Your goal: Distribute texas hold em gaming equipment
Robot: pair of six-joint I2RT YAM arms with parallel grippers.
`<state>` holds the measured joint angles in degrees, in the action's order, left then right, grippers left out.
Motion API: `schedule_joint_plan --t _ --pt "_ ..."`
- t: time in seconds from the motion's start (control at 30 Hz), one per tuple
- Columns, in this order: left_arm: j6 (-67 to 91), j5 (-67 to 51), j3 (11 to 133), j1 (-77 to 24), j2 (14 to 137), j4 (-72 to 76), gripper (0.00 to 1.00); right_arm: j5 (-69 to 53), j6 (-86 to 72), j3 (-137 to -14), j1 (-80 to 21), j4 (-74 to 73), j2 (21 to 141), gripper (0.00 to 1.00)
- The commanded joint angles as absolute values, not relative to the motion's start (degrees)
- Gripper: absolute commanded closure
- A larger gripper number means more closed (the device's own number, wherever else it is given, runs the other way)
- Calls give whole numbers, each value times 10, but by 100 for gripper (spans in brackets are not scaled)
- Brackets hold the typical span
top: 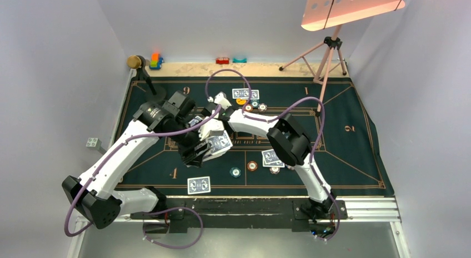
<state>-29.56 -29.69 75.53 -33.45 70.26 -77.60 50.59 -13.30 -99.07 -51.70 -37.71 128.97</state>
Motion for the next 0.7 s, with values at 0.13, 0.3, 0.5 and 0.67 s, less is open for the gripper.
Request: schedule_joint_plan --t 0.13,0.3,0.5,0.67 --pt "-303 -302 761 -335 686 -778 100 429 -157 -978 -522 -336 1265 86" --pt "-306 -301 757 -335 686 -780 100 378 -161 -956 -523 -312 1260 77" --pt "-307 -294 753 -335 685 -776 100 312 -164 -940 -523 -303 1253 77" --pt "-306 -288 749 -335 687 -772 100 267 -161 -922 -523 -290 1238 71"
